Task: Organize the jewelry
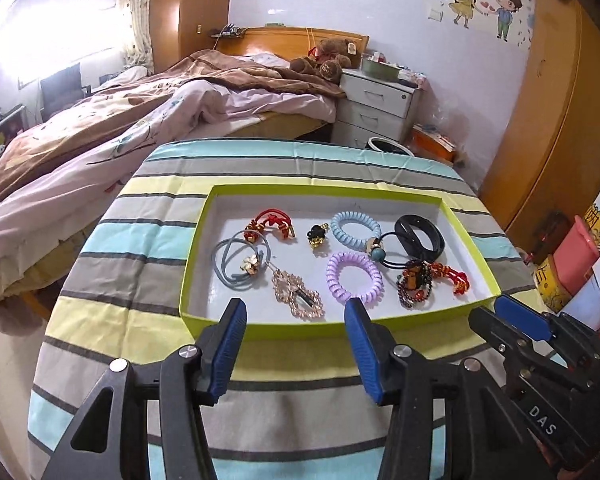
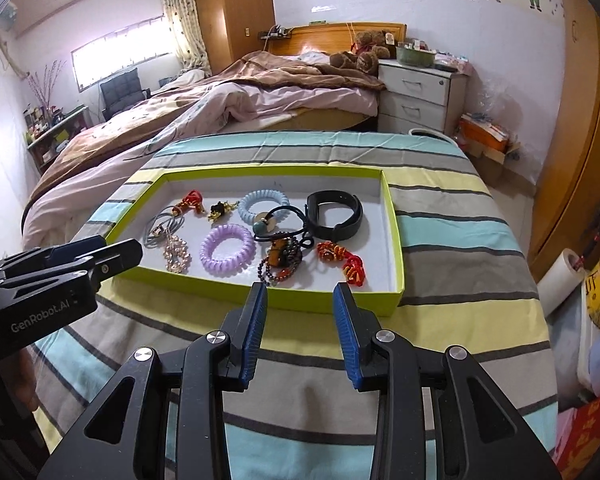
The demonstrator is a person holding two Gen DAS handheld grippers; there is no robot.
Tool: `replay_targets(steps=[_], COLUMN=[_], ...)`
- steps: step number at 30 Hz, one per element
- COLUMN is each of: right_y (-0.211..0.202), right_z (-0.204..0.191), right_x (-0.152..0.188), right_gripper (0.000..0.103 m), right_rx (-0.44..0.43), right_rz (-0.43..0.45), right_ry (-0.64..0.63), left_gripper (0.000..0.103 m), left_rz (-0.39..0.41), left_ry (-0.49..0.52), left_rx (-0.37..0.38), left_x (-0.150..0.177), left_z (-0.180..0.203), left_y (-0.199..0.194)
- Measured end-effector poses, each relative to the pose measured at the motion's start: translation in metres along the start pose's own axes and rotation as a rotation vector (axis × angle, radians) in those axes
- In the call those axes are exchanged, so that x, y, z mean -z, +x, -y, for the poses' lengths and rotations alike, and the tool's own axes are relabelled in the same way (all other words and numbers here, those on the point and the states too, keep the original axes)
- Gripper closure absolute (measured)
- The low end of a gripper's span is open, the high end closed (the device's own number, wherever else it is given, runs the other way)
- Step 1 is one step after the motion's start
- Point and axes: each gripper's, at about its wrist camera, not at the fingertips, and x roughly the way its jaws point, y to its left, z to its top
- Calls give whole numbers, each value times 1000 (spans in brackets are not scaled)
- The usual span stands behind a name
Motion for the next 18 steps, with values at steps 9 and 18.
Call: replay_targets(steps=[9, 18], right_y=[-6, -8], right_z=[-5, -6], right_x=[3, 4], right_gripper=[68, 68], right_rx=[-6, -5], right_rz=[10, 16], right_ry=[6, 10], left_gripper=[52, 52], left_rz=[-26, -20], left_ry=[30, 24], left_rx=[-38, -34], left_x=[11, 12], left_z=[4, 5], left_y=[-1, -6])
